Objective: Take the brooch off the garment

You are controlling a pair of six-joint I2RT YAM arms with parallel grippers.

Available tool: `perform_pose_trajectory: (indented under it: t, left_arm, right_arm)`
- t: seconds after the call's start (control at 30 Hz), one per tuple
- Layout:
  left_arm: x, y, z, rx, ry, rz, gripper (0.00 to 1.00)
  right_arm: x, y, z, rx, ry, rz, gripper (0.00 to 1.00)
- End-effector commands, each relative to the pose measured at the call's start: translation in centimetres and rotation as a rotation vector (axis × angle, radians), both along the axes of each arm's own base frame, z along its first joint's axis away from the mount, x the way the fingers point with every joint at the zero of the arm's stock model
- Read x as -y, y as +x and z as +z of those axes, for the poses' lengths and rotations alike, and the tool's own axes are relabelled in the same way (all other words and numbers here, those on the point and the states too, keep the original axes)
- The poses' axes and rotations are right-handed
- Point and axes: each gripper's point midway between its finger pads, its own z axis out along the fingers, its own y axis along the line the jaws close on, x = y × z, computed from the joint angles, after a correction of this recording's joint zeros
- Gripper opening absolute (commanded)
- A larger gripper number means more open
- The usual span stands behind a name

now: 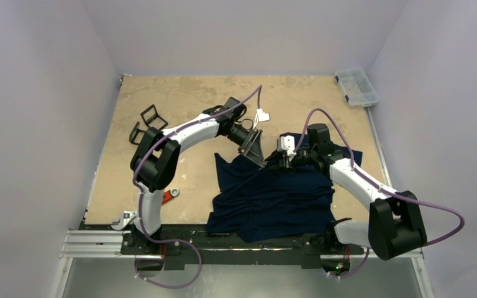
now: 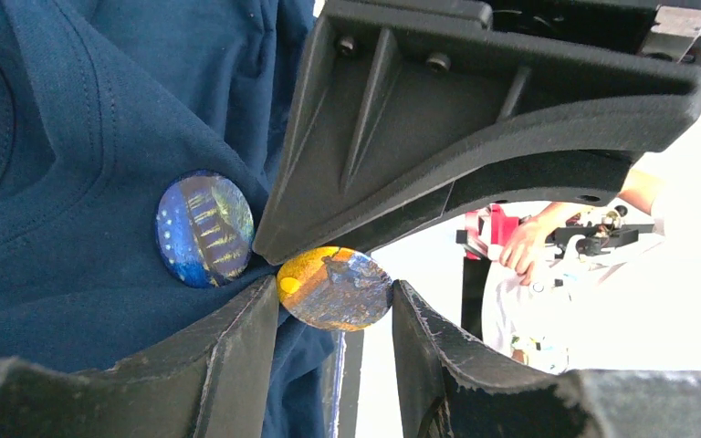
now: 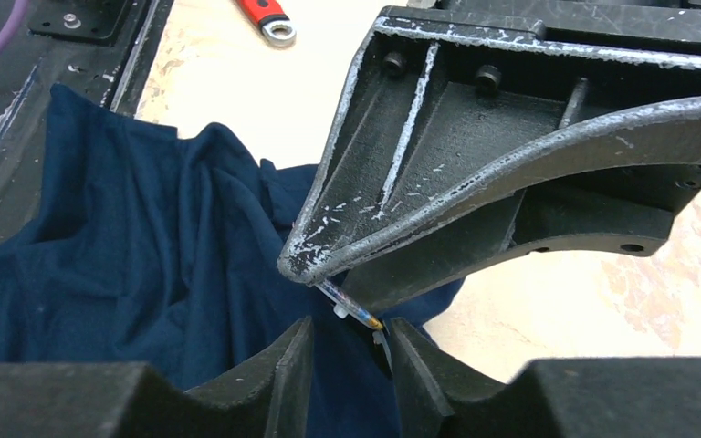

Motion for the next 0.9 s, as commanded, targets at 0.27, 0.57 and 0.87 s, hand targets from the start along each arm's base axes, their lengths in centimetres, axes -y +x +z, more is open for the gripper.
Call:
perform_pose_trajectory:
  t: [0.27,0.57,0.87]
  left_arm:
    - [0.0,0.2,3.0,0.07,-0.087,-0.043,0.51]
    - [-3.1,4.6,3.1,0.316,-0.005,0.133,0.79]
    - [-6.7,5.1,5.0,0.89,-0.068,0.231,0.77]
  right_arm:
    - [-0.9,0.1,2.4,0.091,0.034,0.064,0.07]
    - [-0.8,-0.5,1.9,0.028,0.012,0.07,0.0]
    - [-1.1,-0.4,2.2,-0.215,0.03,-0.018,0.0]
